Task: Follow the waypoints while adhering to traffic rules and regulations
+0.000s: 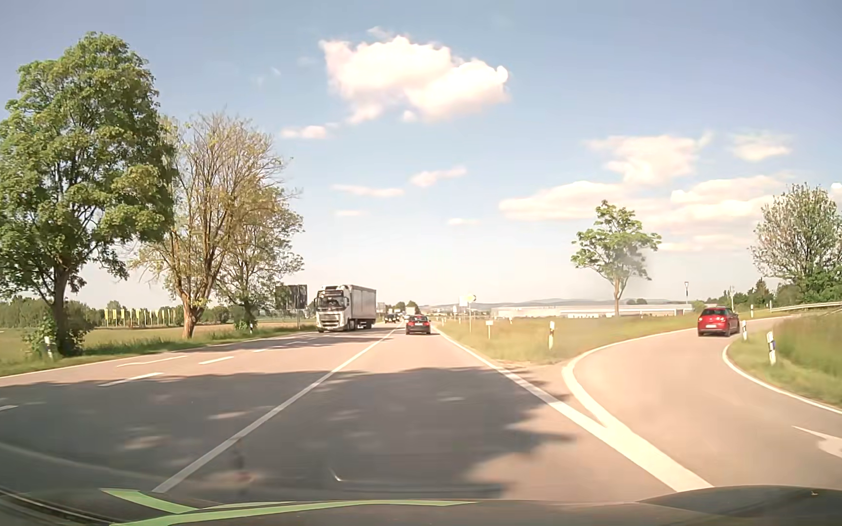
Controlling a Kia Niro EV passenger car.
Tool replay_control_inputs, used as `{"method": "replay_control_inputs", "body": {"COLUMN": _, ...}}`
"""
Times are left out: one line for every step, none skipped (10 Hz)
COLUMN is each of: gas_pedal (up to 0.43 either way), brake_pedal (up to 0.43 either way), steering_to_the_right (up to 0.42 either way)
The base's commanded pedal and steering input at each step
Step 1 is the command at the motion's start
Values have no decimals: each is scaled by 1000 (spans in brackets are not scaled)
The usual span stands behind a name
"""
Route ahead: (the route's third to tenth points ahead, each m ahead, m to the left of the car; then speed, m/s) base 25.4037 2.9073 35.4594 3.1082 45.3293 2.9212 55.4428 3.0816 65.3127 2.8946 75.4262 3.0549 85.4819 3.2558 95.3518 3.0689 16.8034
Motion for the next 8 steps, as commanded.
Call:
{"method": "replay_control_inputs", "body": {"gas_pedal": 130, "brake_pedal": 0, "steering_to_the_right": 0}}
{"method": "replay_control_inputs", "body": {"gas_pedal": 130, "brake_pedal": 0, "steering_to_the_right": 0}}
{"method": "replay_control_inputs", "body": {"gas_pedal": 130, "brake_pedal": 0, "steering_to_the_right": 0}}
{"method": "replay_control_inputs", "body": {"gas_pedal": 110, "brake_pedal": 0, "steering_to_the_right": 0}}
{"method": "replay_control_inputs", "body": {"gas_pedal": 67, "brake_pedal": 0, "steering_to_the_right": 0}}
{"method": "replay_control_inputs", "body": {"gas_pedal": 47, "brake_pedal": 0, "steering_to_the_right": 0}}
{"method": "replay_control_inputs", "body": {"gas_pedal": 8, "brake_pedal": 0, "steering_to_the_right": 0}}
{"method": "replay_control_inputs", "body": {"gas_pedal": 0, "brake_pedal": 0, "steering_to_the_right": 0}}
